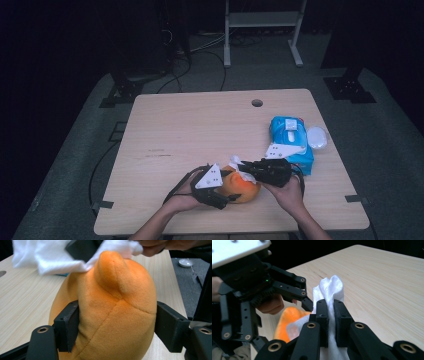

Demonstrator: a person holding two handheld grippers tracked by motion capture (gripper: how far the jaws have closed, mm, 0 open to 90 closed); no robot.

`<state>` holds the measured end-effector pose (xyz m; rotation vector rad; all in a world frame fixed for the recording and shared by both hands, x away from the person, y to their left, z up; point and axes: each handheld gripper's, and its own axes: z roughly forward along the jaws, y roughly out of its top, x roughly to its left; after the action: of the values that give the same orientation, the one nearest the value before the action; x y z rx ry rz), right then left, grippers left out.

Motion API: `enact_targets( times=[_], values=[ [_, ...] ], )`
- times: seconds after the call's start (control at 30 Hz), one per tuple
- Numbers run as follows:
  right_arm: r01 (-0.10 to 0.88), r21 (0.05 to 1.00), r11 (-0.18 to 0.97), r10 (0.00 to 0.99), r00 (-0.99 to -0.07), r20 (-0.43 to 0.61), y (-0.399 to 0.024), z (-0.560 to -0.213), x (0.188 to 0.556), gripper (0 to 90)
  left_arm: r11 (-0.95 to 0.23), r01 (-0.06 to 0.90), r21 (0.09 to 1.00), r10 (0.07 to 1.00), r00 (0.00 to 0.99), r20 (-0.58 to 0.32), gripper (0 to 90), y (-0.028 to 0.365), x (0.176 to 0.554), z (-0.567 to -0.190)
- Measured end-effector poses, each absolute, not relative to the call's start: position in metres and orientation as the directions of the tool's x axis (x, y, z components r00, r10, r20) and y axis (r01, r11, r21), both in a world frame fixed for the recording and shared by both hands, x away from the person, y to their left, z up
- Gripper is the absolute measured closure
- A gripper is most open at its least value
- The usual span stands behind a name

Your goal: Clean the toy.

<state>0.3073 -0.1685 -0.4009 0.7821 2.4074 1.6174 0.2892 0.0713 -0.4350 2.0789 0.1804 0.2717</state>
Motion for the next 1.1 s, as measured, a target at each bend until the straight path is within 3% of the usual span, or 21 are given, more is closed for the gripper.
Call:
enact_targets(
  times=[0.37,0.73,1.1],
  values=[
    [0.438,0.854,0.279,0.569,-0.792,0.220,-0.200,-0.421,0.321,83.0,-0.522,-0.024,0.853,0.212,0.965,0.157,29.5,0.065,0.286,-0.434],
    [0.379,0.884,0.273,0.500,-0.841,0.206,-0.177,-0.402,0.314,82.8,-0.532,-0.019,0.846,0.230,0.959,0.167,30.7,0.063,0.287,-0.432],
    [0.412,0.884,0.220,0.562,-0.795,0.231,-0.206,-0.407,0.315,82.9,-0.424,0.160,0.891,0.369,0.929,0.008,33.0,0.074,0.307,-0.432]
  ],
)
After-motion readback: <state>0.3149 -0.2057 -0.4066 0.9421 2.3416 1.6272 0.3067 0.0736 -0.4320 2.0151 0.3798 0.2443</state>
